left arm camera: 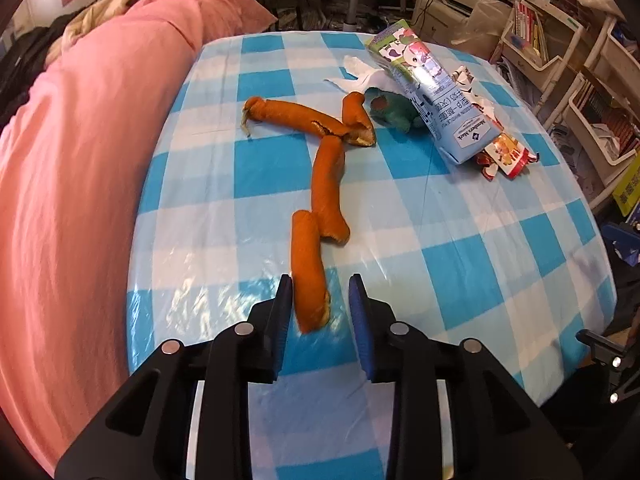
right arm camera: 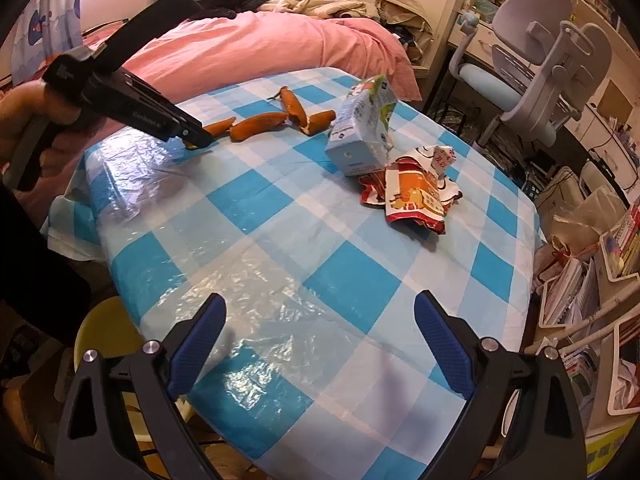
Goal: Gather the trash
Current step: 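Close right tool on red-and-white snack wrapper while left tool holds sausage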
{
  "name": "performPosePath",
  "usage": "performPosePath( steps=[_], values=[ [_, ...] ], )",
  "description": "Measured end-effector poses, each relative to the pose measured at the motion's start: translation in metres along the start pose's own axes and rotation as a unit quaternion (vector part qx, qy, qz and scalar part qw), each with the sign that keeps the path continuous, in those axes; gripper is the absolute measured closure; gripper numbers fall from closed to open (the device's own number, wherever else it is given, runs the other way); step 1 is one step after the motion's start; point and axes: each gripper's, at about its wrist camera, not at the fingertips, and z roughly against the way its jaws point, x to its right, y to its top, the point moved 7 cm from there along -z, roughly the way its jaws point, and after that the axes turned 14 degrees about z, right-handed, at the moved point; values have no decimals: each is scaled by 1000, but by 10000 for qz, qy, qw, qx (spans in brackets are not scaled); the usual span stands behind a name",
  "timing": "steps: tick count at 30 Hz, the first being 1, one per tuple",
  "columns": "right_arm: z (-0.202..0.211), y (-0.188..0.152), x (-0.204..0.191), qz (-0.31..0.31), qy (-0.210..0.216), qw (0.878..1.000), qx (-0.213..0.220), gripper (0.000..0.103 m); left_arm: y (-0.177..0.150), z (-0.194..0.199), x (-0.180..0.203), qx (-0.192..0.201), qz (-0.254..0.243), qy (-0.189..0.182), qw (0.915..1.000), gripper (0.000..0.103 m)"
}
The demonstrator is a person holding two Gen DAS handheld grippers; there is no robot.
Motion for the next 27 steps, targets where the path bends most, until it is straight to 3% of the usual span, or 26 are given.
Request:
performPosePath(
  steps=[4, 7, 15, 27],
  values=[
    [-4, -3, 13, -166, -188, 9996, -87, 12, -1, -1, 4, -3, -89, 37, 10000, 87],
    [-6, -5, 29, -441, -349, 9984, -92, 12, 3, 6, -1, 62, 32, 26, 10000, 87],
    [-14, -3, 71, -1178, -689, 9906, -36, 12, 22, 50, 7, 713, 193, -288, 9969, 87],
    [-43, 17, 84, -1336, -635, 9890, -38, 12, 31, 56, 25, 811, 109, -538, 9952, 87]
  ],
)
